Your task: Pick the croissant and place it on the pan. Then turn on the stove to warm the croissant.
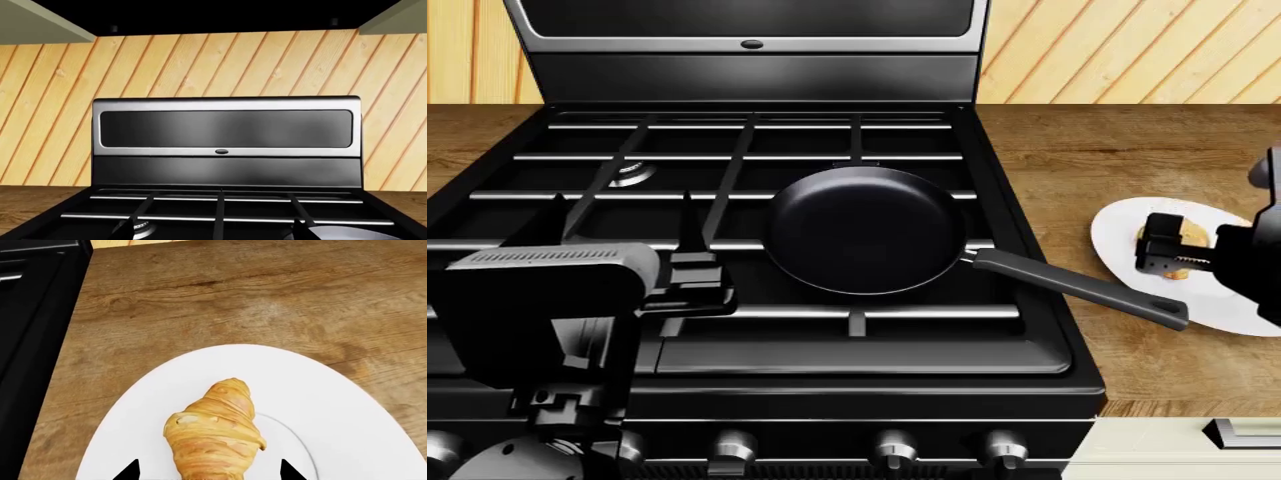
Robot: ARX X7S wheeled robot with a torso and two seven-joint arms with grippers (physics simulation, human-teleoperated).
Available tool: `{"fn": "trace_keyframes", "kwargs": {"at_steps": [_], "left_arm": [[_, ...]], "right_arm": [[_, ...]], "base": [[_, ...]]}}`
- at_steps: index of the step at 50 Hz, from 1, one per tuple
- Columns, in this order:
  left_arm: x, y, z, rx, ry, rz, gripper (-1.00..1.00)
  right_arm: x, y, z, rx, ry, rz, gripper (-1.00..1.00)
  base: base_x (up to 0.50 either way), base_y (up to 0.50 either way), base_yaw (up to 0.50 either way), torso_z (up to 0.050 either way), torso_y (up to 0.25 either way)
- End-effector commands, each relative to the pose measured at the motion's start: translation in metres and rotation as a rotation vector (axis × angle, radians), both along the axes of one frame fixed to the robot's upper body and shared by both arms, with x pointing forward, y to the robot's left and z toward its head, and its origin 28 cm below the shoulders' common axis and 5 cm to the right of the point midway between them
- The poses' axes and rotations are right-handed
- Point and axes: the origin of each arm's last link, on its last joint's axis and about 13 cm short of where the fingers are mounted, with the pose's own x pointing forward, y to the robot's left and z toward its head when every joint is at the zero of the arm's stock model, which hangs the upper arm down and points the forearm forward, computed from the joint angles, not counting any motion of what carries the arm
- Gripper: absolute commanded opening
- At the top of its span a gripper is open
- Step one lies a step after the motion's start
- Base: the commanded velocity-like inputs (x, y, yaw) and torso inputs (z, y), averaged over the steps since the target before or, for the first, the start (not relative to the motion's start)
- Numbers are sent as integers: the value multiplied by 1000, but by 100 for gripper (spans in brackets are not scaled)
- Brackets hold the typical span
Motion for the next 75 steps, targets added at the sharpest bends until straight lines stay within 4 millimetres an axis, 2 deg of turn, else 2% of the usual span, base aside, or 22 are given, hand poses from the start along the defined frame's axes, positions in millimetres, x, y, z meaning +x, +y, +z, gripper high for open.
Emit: {"fn": "trace_keyframes", "kwargs": {"at_steps": [1,75], "left_arm": [[1,0,-1,-1,3,2,100],[2,-1,-2,-5,9,-8,100]], "right_arm": [[2,-2,-6,7,7,-11,100],[5,-7,-33,19,36,-55,100]], "base": [[0,0,0,0,0],[0,0,0,0,0]]}}
